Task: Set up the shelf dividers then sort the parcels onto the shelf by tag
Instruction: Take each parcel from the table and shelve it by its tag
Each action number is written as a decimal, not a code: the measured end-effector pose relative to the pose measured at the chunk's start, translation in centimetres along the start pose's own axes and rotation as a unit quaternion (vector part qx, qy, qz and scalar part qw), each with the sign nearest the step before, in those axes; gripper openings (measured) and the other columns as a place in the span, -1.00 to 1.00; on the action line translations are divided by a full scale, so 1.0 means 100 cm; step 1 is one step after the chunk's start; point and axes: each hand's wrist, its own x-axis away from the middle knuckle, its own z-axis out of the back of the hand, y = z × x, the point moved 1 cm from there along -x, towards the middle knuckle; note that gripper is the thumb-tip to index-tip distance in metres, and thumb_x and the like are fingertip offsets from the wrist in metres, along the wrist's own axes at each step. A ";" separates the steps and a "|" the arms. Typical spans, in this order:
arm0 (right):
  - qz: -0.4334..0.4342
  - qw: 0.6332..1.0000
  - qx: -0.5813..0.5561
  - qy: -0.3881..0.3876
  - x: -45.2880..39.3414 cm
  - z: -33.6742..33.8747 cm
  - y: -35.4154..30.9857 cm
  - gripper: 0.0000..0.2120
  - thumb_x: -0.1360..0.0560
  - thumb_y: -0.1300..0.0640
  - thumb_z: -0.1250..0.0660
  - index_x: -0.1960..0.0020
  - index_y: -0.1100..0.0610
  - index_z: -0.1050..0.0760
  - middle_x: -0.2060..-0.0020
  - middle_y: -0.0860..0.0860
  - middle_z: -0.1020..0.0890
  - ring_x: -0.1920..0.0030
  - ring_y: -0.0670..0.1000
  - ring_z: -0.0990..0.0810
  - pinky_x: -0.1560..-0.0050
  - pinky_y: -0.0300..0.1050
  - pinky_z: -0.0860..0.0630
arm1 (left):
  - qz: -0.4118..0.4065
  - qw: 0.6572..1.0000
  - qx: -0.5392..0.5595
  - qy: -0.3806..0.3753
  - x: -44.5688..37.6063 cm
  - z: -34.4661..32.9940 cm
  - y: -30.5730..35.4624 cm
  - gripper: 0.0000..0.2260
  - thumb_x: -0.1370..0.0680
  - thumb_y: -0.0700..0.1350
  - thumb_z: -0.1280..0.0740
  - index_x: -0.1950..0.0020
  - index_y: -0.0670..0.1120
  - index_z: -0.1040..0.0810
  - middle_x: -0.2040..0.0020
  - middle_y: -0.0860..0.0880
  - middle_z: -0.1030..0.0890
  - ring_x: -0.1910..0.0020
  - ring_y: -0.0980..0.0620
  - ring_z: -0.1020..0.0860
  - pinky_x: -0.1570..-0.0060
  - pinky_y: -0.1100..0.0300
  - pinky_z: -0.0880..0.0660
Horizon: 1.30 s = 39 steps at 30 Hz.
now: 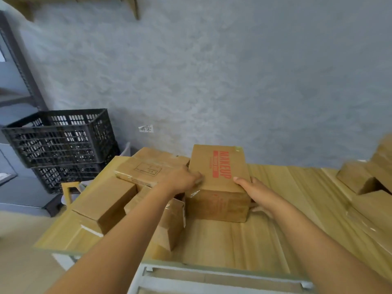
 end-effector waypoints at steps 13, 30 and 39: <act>0.003 0.990 -0.140 -0.030 0.006 0.037 -0.015 -0.50 -0.45 -0.35 -0.31 -0.32 -0.21 -0.35 -0.22 -0.07 -0.62 -0.15 0.02 -0.62 0.30 -0.08 -0.59 | 0.041 0.932 0.348 -0.092 -0.046 -0.031 0.002 -0.78 -0.59 0.06 -0.36 -0.20 0.04 -0.48 -0.06 0.04 -0.68 -0.05 -0.04 -0.65 -0.14 -0.19 -0.57; 0.196 0.881 0.364 0.231 0.029 0.061 -0.051 0.22 -0.07 -0.61 -0.27 -0.61 -0.14 -0.01 -0.59 0.09 -0.01 -0.53 0.17 -0.05 -0.42 0.14 -0.10 | -0.033 0.924 0.343 -0.162 -0.005 -0.053 0.104 -0.33 -0.49 0.34 -0.32 -0.49 0.06 -0.25 0.05 -0.05 -0.61 0.14 -0.11 -0.58 0.02 -0.07 -0.62; 0.254 0.929 0.227 0.141 0.031 0.056 -0.031 0.13 -0.34 -0.10 -0.58 -0.64 -0.07 0.11 -0.57 -0.03 -0.15 -0.57 0.01 -0.10 -0.55 0.05 -0.15 | -0.046 0.974 0.215 -0.049 -0.016 -0.058 0.103 -0.25 -0.40 0.24 -0.50 -0.45 0.01 -0.25 -0.21 0.09 -0.52 -0.22 -0.04 -0.54 -0.19 -0.04 -0.53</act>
